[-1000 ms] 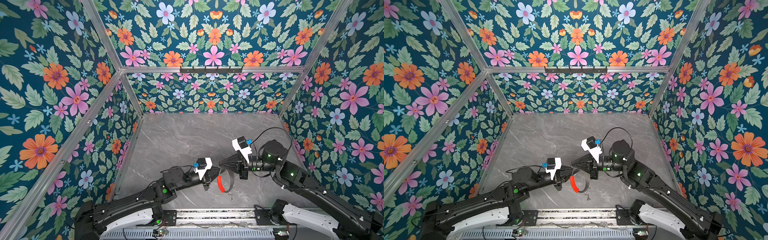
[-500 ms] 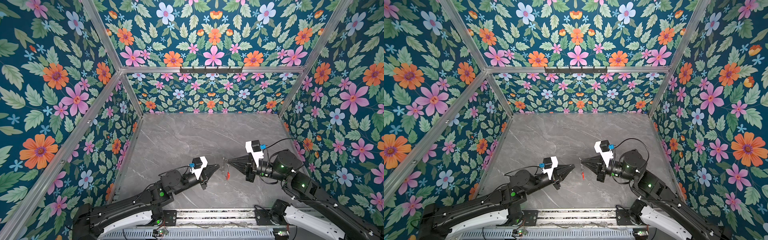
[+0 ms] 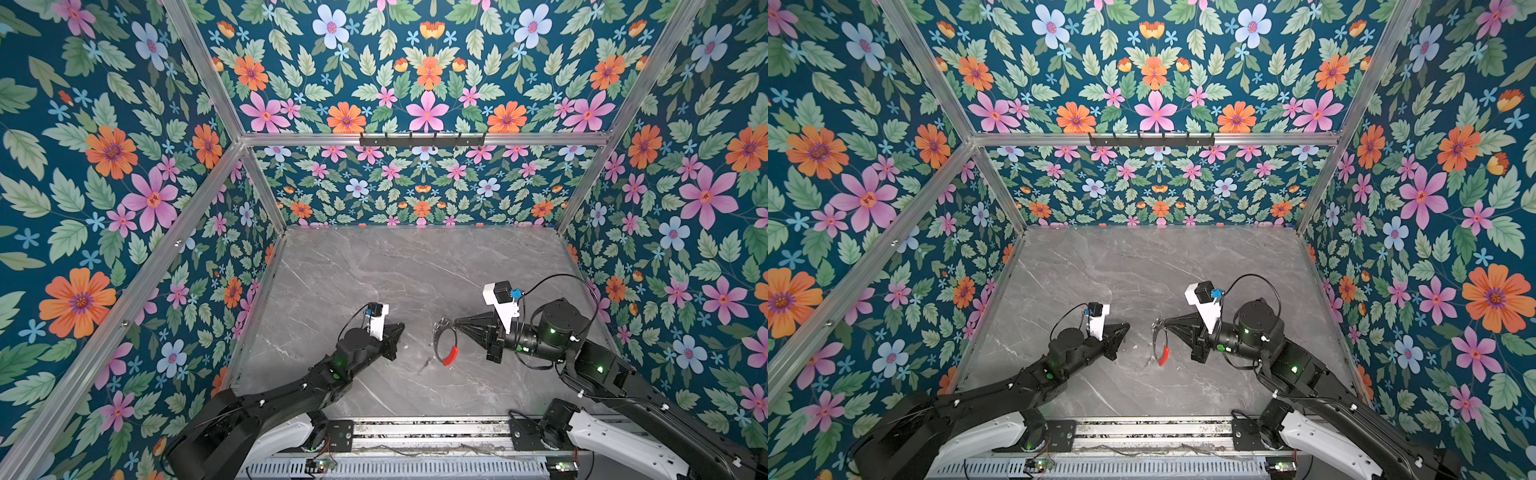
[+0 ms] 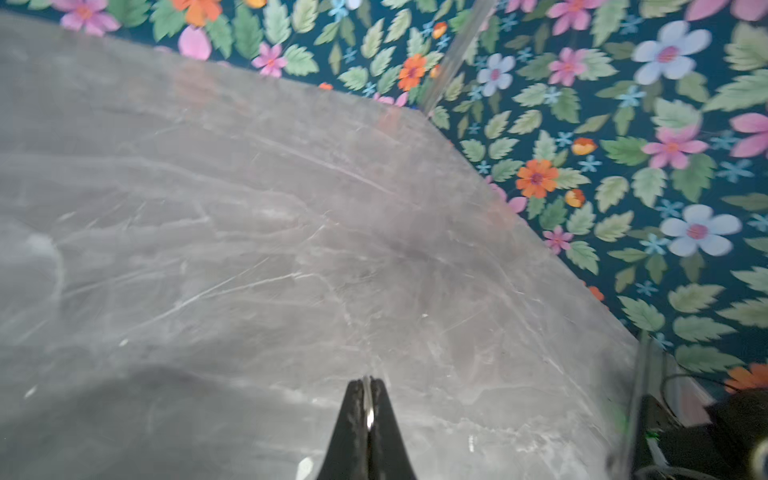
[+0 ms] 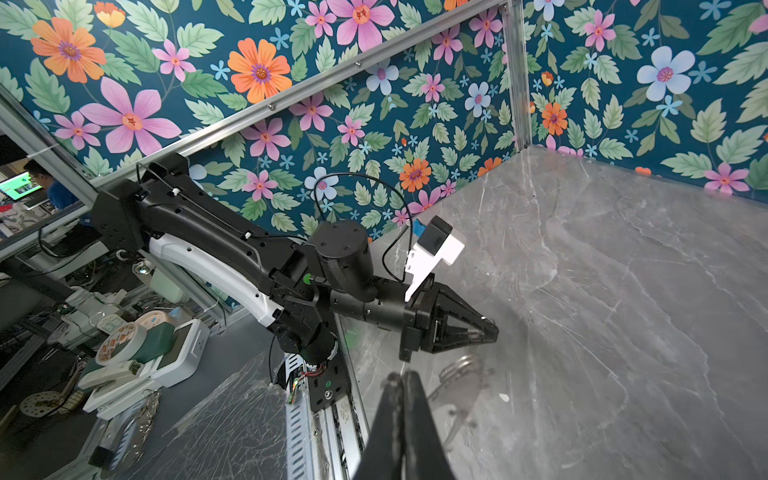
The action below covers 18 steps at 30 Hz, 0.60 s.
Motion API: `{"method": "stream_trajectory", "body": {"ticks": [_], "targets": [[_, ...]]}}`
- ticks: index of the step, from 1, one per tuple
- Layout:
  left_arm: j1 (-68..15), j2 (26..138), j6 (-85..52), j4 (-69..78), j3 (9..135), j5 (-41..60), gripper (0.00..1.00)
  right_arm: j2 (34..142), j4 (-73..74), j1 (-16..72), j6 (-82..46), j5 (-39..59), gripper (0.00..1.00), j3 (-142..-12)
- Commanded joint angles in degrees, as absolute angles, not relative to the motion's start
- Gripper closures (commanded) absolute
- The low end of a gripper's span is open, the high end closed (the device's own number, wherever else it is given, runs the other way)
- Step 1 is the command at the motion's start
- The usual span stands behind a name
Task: Remove the keys from the keyring
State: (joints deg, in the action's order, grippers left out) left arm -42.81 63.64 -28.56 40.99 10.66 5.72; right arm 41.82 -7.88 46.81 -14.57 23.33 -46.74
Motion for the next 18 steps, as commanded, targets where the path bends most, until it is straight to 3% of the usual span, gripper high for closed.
{"method": "stream_trajectory", "body": {"ticks": [1,7,9,12,18], "targets": [[-39.82,68.88,-34.58,51.62,9.23,8.76,1.00,41.81,-6.26,46.85,-15.55,22.32,1.00,-46.60],[-35.73,78.31,-38.12,60.79,7.90,10.41,0.98,41.32,-6.04,46.90,-16.24,21.63,1.00,-45.58],[-34.54,80.39,-39.47,64.07,7.08,10.63,0.76,40.99,-6.26,46.86,-16.39,21.38,1.00,-45.44],[-33.51,82.40,-40.13,67.40,6.61,11.50,0.60,40.44,-6.49,46.90,-16.49,20.90,1.00,-45.04],[-32.79,80.26,-41.30,69.36,6.04,12.17,0.53,40.18,-7.31,46.89,-16.71,19.95,1.00,-44.52]]}}
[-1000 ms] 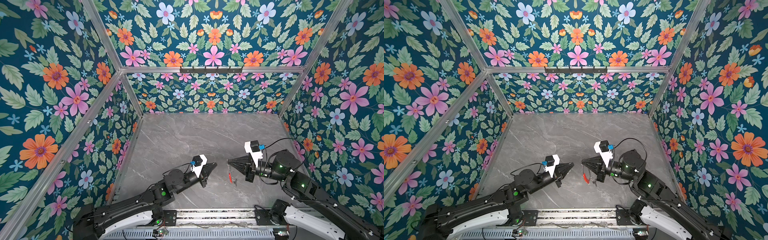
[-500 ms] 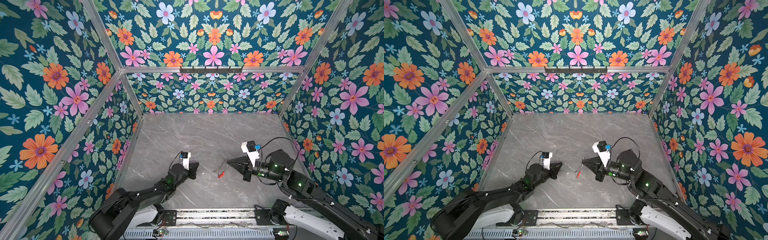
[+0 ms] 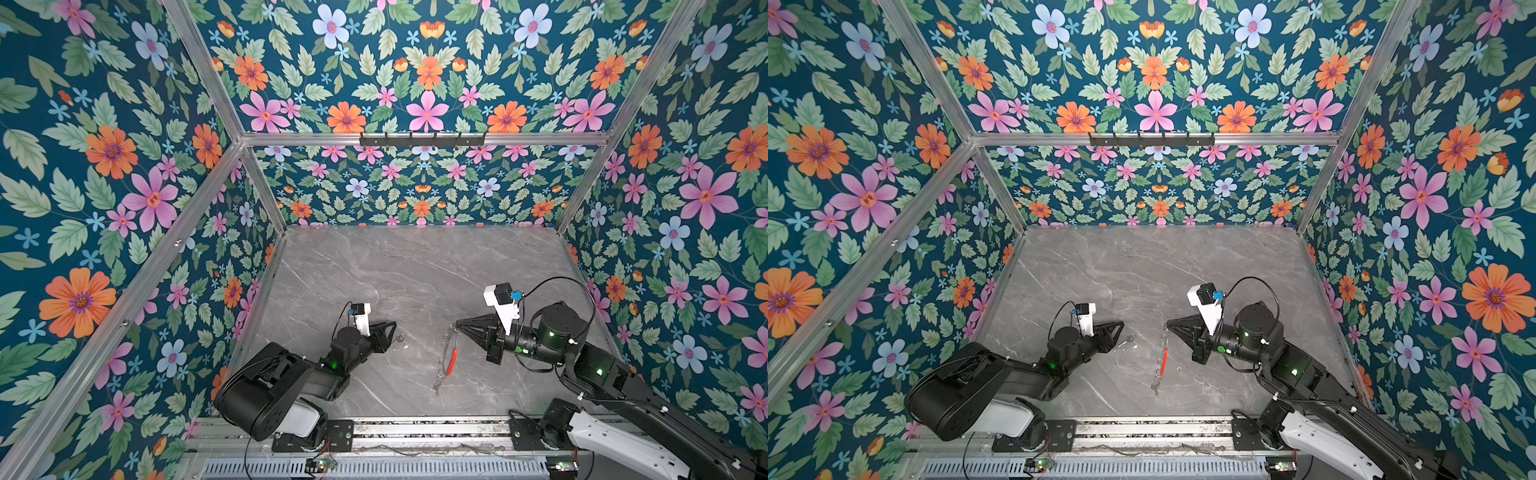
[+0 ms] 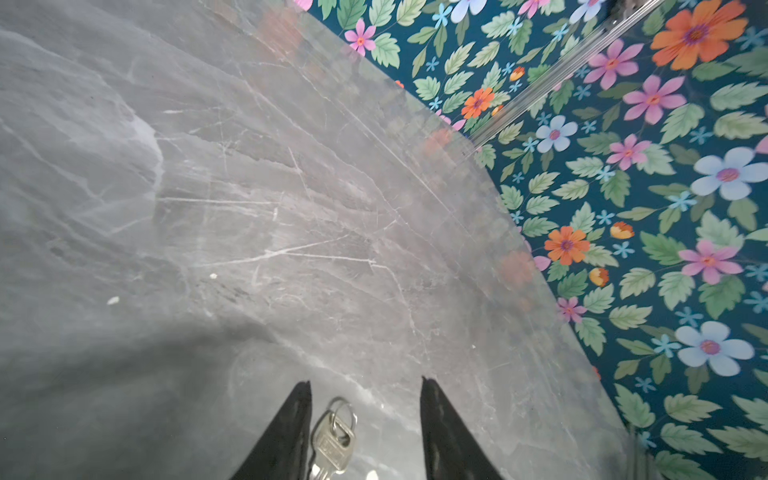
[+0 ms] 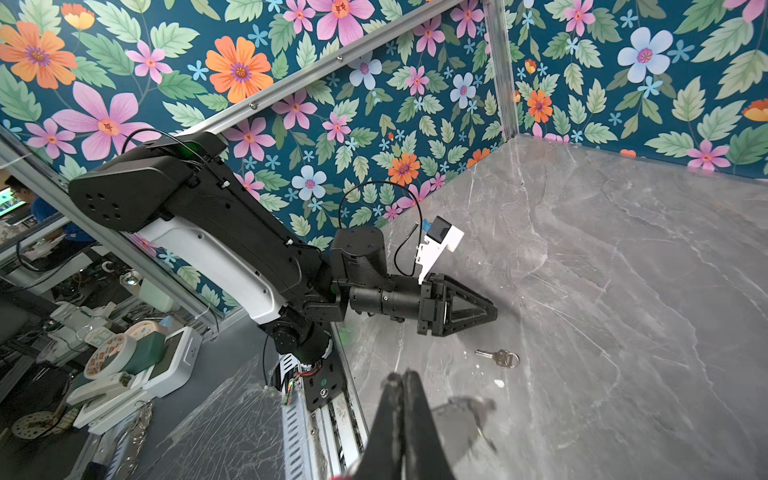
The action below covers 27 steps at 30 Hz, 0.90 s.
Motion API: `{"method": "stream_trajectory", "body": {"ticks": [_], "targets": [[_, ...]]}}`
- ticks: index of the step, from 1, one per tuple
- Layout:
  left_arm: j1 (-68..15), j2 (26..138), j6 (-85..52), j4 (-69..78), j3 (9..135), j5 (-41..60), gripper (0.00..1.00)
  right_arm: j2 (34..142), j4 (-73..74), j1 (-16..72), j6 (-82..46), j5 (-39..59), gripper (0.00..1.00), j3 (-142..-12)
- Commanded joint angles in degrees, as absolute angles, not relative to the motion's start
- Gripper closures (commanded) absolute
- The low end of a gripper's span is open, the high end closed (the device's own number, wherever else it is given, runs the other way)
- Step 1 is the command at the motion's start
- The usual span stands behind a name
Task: Remove the keys from the keyring
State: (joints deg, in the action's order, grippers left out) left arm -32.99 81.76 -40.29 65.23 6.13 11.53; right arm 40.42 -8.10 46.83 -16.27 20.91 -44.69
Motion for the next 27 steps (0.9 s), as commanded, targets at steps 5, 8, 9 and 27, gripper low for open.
{"method": "stream_trajectory", "body": {"ticks": [5,8,9,27], "targets": [[-32.70,69.00,-40.32,61.87,6.68,12.08,0.48,40.09,-7.92,46.91,-17.25,19.23,1.00,-43.43],[-32.73,58.65,-39.02,53.39,8.16,11.49,0.45,40.33,-9.19,46.91,-17.71,17.47,1.00,-42.99],[-32.78,54.78,-38.30,49.54,9.04,11.05,0.43,40.35,-9.98,46.92,-17.89,16.43,1.00,-42.85],[-32.78,33.92,-37.04,35.68,10.56,9.04,0.19,57.95,-3.73,37.92,-21.42,11.66,1.00,-38.15]]}}
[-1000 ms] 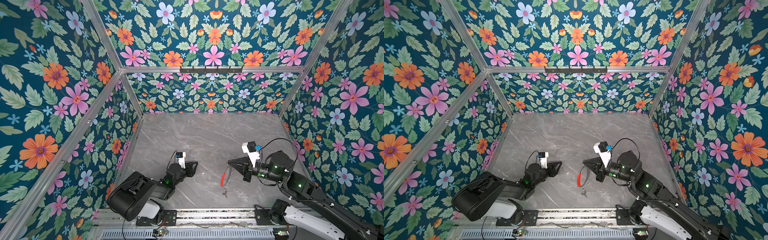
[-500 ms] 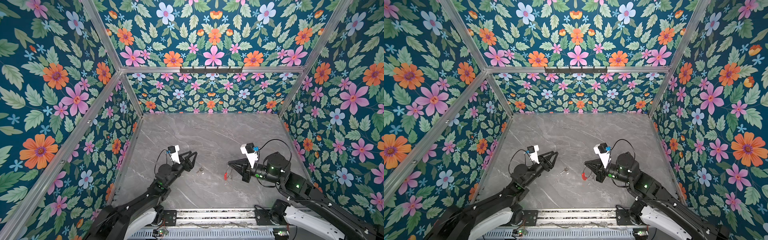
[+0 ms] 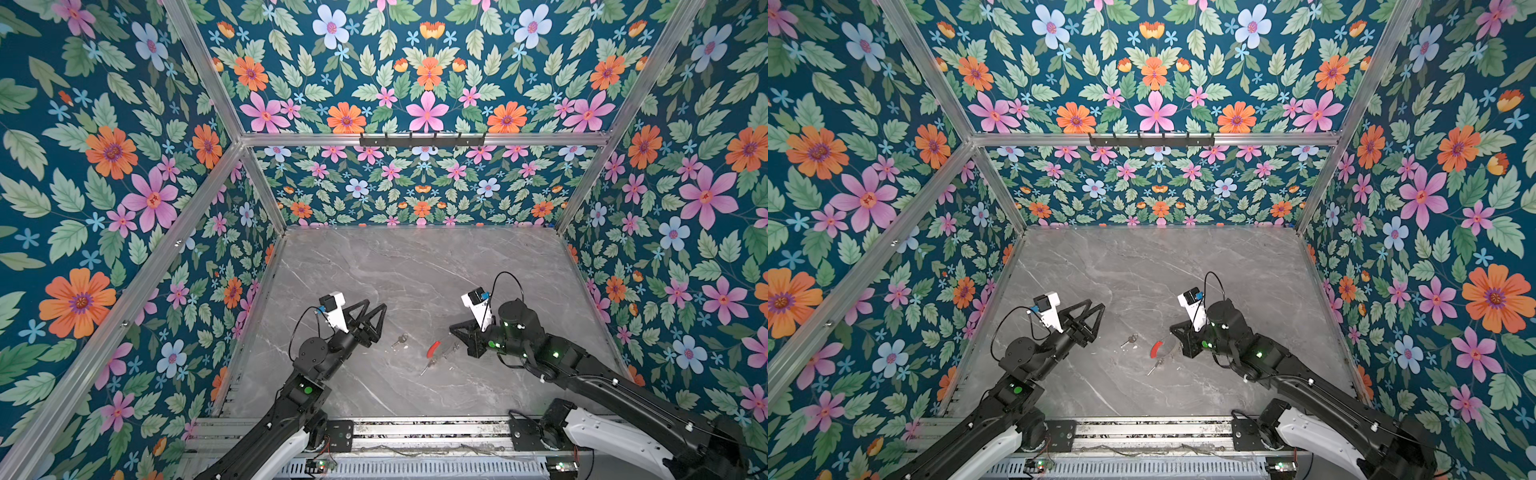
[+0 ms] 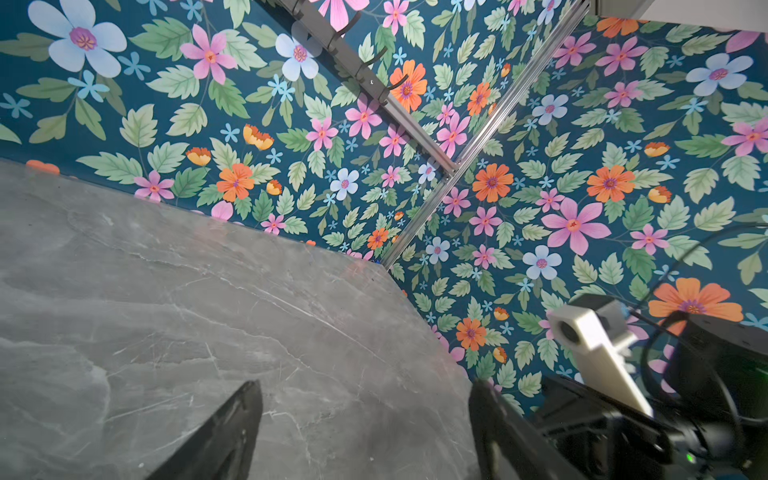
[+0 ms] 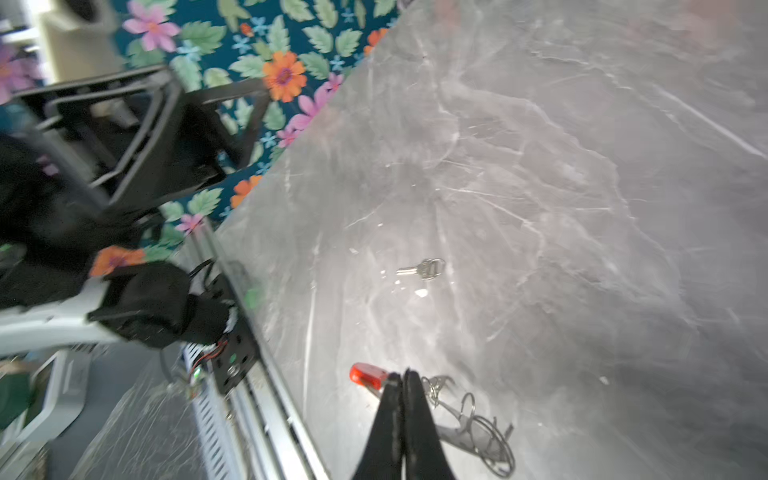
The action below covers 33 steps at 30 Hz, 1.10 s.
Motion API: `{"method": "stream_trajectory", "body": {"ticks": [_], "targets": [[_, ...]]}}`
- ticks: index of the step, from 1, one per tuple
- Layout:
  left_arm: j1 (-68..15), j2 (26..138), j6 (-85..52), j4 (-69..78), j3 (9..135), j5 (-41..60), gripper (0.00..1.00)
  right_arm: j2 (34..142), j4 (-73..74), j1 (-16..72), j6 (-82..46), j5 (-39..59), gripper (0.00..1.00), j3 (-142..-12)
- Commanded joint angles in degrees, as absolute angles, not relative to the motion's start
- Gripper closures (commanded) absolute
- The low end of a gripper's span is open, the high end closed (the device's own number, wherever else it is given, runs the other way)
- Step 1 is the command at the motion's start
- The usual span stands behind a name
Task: Remove the keys from the keyring
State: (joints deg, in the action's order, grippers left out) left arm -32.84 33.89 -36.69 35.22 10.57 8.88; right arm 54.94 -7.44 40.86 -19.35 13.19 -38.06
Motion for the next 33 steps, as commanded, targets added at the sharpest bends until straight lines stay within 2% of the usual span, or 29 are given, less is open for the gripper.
{"method": "stream_trajectory", "body": {"ticks": [1,10,12,14,16,17,18,25,28,30,33], "targets": [[-32.78,33.84,-37.16,35.53,10.57,9.12,0.19,59.59,-3.67,36.80,-22.06,11.31,1.00,-38.21],[-32.78,32.11,-36.74,33.16,11.49,9.05,0.18,70.44,-0.60,35.33,-25.84,4.33,1.00,-37.84],[-32.78,31.91,-36.60,32.96,11.78,9.02,0.17,71.88,1.34,35.25,-25.63,4.21,0.86,-37.96],[-32.78,31.97,-36.56,32.90,12.09,8.88,0.17,73.23,3.45,35.08,-25.02,4.48,0.62,-38.54],[-32.78,32.25,-36.63,32.95,12.47,8.98,0.17,74.91,4.03,34.73,-24.39,4.90,0.50,-40.43],[-32.78,32.43,-36.61,32.96,12.69,8.96,0.17,75.75,4.12,34.68,-24.03,5.01,0.34,-41.62],[-32.78,32.52,-36.66,32.87,12.91,8.96,0.17,76.27,4.06,34.61,-23.76,4.97,0.26,-42.55],[-32.78,31.73,-35.05,30.09,15.11,6.47,0.12,69.91,7.36,34.67,-23.47,3.94,0.18,-40.77],[-32.78,31.95,-34.34,28.88,16.05,2.97,0.08,63.50,9.74,34.71,-22.60,1.50,0.18,-37.13],[-32.76,33.00,-32.85,28.70,17.03,1.07,0.00,58.64,10.45,34.61,-21.70,-0.85,0.15,-34.62],[-32.78,36.01,-31.53,26.24,19.82,-5.54,0.00,53.56,9.78,34.71,-21.01,-4.11,0.10,-32.57]]}}
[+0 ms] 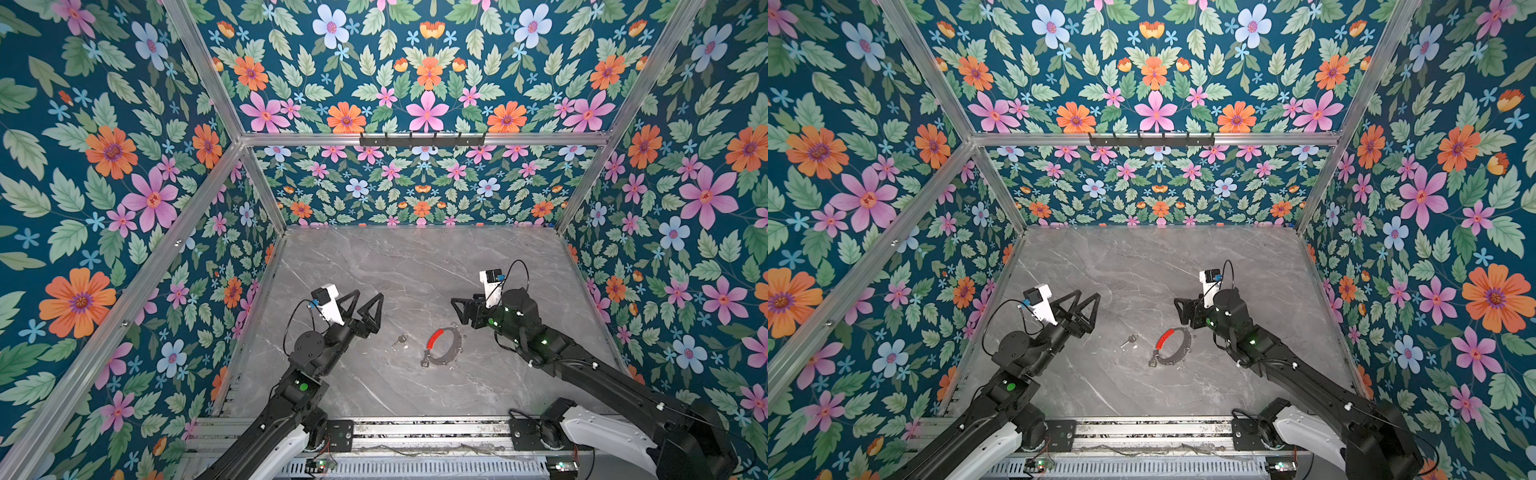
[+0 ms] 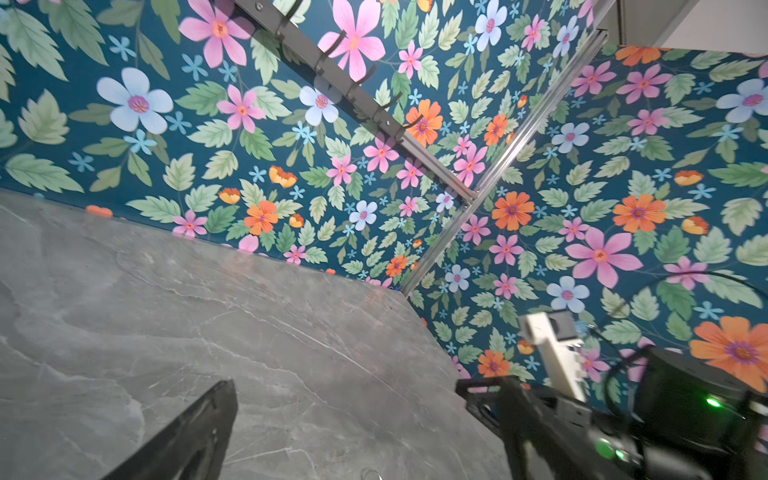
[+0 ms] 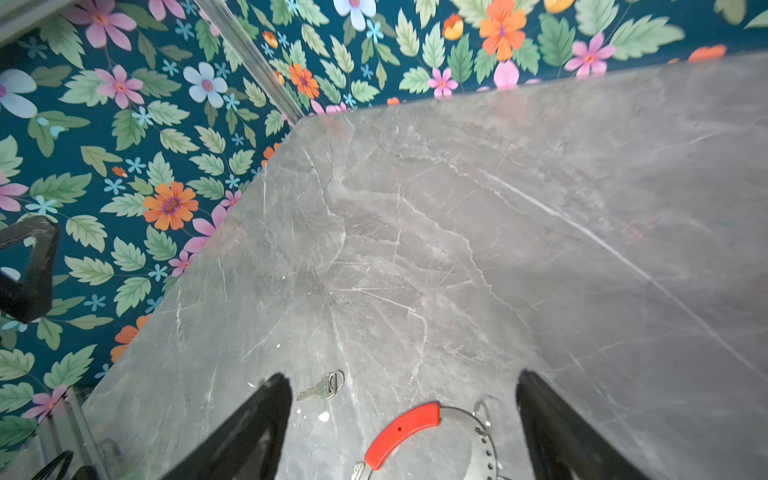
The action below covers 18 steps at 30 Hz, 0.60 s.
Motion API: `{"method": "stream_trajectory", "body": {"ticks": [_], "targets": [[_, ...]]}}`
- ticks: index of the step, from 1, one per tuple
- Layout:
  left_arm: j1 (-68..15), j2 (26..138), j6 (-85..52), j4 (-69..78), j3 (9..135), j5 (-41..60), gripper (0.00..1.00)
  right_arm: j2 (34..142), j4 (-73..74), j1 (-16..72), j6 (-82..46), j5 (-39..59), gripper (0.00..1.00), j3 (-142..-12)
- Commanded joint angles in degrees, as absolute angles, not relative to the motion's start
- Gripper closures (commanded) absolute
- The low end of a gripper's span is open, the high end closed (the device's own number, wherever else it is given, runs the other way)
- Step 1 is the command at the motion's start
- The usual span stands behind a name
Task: Remove the keys from the keyring
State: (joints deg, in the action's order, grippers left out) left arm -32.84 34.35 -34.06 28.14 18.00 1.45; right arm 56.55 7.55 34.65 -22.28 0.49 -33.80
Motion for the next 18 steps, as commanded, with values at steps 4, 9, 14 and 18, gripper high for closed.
{"method": "stream_trajectory", "body": {"ticks": [4,9,14,18], "targets": [[-32.70,40.99,-25.64,27.41,22.50,-17.37,0.00,49.10,8.00,34.63,-21.78,-8.85,0.03,-30.94],[-29.64,50.71,-14.40,33.76,23.89,-30.64,0.00,45.70,6.77,34.65,-23.54,-13.38,0.01,-29.28],[-17.92,62.00,-14.98,32.47,26.94,-26.20,0.00,44.09,4.66,34.65,-25.62,-17.71,0.01,-29.31],[-10.33,70.13,-15.63,33.48,26.73,-23.54,0.01,44.12,4.48,34.70,-25.16,-18.09,0.01,-29.31]]}}
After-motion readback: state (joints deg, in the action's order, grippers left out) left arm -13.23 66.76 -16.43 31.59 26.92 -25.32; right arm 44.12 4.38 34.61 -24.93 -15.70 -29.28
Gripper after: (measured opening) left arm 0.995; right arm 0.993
